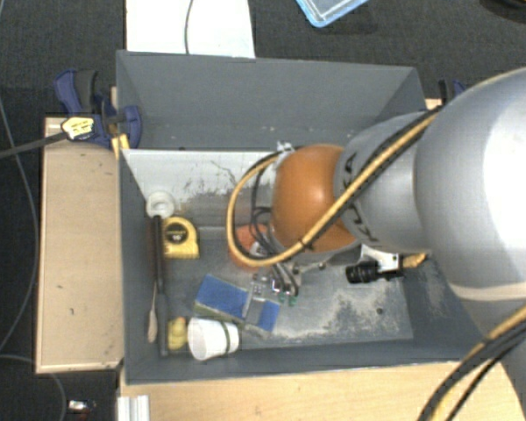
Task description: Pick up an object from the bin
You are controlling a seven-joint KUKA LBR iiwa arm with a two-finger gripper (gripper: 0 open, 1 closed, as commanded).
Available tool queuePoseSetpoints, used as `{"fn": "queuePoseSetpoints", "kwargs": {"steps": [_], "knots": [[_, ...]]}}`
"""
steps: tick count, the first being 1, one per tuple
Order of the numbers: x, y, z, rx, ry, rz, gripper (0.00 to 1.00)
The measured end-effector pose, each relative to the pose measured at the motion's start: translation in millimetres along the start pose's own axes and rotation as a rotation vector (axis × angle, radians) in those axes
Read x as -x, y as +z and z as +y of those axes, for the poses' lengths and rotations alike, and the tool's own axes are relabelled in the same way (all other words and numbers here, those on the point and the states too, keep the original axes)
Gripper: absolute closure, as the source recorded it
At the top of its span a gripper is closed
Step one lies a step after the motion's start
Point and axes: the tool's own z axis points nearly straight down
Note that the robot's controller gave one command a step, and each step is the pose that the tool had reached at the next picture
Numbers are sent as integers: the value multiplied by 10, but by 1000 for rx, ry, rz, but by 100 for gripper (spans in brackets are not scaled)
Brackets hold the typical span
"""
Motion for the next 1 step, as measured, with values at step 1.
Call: {"fn": "queuePoseSetpoints", "kwargs": {"steps": [1], "knots": [[-140,55,251,-1,29,-3,0]]}}
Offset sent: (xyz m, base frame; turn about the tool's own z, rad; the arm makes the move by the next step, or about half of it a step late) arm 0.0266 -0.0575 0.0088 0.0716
